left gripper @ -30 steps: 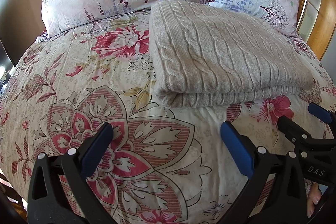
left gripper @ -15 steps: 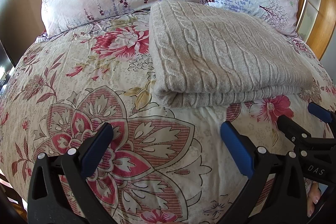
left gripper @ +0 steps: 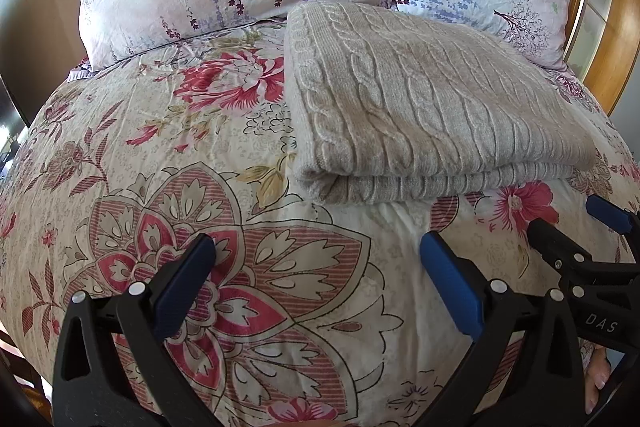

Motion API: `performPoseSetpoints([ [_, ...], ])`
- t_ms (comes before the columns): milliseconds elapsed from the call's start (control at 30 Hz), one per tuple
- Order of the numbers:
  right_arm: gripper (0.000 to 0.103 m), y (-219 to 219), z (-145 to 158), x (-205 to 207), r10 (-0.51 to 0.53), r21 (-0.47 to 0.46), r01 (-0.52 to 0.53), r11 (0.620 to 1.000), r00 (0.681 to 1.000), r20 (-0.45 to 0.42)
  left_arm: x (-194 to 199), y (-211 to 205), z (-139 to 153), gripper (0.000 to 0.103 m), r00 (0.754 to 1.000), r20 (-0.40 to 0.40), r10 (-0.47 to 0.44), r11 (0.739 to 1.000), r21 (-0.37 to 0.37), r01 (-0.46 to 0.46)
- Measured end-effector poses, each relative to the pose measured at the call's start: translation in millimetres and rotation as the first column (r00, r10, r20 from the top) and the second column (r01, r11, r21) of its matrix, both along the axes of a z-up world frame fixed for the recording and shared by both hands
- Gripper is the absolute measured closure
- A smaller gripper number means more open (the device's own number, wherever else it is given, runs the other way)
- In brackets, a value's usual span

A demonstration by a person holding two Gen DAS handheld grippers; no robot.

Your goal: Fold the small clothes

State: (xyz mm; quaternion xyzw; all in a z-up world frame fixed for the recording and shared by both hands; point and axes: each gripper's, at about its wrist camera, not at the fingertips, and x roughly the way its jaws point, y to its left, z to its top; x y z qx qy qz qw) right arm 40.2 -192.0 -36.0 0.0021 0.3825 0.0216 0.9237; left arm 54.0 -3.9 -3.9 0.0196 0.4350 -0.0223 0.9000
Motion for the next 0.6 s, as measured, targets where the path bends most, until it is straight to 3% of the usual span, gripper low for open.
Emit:
performPoseSetpoints([
  [600, 0.001, 0.3, 0.3, -0.5, -0.001, 0.0, 0.001, 1.0, 1.0, 0.001, 1.4, 0.2, 0.4, 0.002, 1.0, -0.001, 0.003, 1.0, 0.001, -0.003],
])
